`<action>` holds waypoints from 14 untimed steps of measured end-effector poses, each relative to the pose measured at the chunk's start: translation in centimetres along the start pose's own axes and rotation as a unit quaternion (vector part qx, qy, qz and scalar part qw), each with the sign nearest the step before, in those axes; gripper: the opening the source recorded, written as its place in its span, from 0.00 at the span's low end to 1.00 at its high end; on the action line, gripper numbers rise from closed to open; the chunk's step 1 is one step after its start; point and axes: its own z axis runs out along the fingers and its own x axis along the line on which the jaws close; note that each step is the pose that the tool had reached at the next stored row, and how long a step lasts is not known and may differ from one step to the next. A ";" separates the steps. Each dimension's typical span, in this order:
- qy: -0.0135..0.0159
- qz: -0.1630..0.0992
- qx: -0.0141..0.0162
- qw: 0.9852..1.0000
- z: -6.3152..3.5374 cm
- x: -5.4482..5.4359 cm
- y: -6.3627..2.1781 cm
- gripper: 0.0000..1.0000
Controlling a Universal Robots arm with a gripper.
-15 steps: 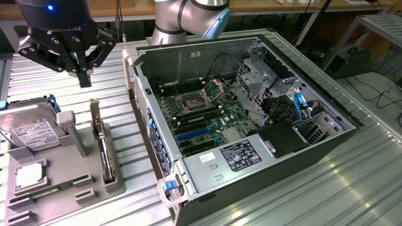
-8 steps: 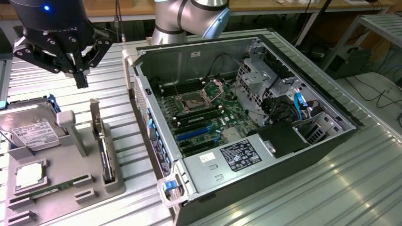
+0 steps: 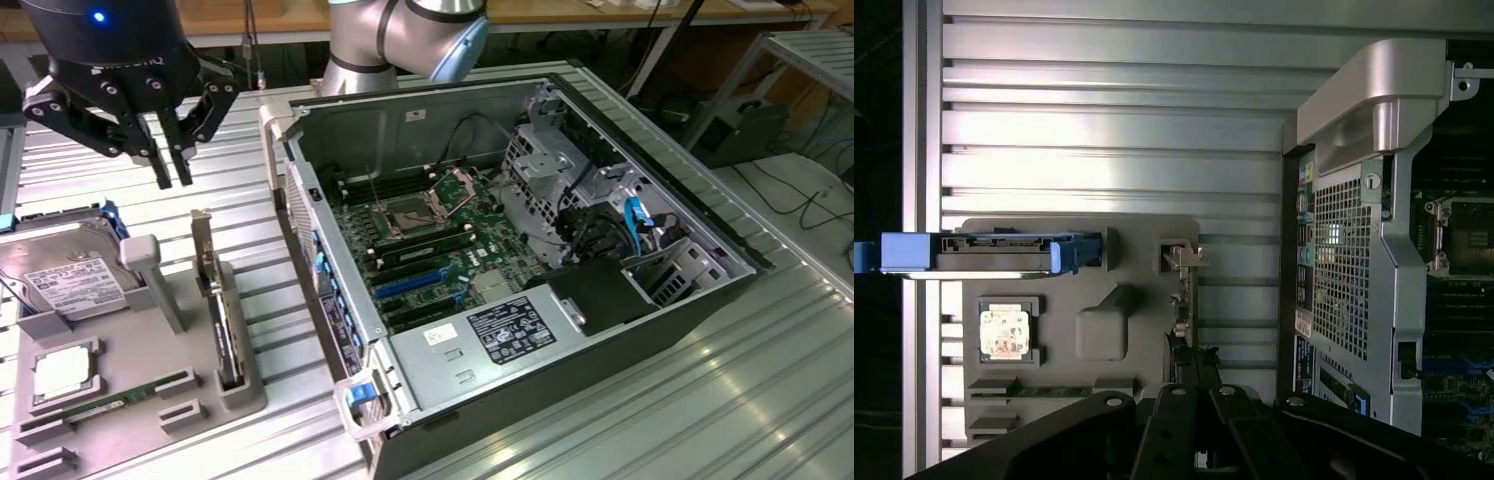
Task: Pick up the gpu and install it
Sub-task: 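Pick up the gpu and move the gpu toward the slot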
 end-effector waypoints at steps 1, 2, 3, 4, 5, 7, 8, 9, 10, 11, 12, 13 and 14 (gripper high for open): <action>0.000 0.000 0.000 1.000 0.00 0.0 0.00 0.23; 0.000 0.000 0.000 1.000 0.00 0.0 0.00 0.30; 0.000 0.000 0.000 1.000 0.01 0.0 0.00 0.36; 0.000 0.000 0.000 1.000 0.00 0.0 0.00 0.42; 0.000 0.000 0.000 1.000 0.00 0.0 0.00 0.47; 0.000 0.000 0.000 1.000 0.00 0.0 -0.01 0.54; 0.000 0.000 0.000 1.000 0.00 0.0 -0.23 0.60; 0.000 0.000 0.000 1.000 -0.02 0.0 -0.92 0.60; 0.000 0.000 0.000 1.000 -0.02 0.0 -1.26 0.60; 0.000 0.000 0.000 1.000 -0.04 0.0 -1.60 0.60; 0.000 0.000 0.000 1.000 -0.05 0.1 -1.83 0.60; 0.000 0.000 0.000 1.000 -0.06 0.1 -2.02 0.60; 0.000 0.000 0.000 1.000 -0.06 0.1 -2.23 0.60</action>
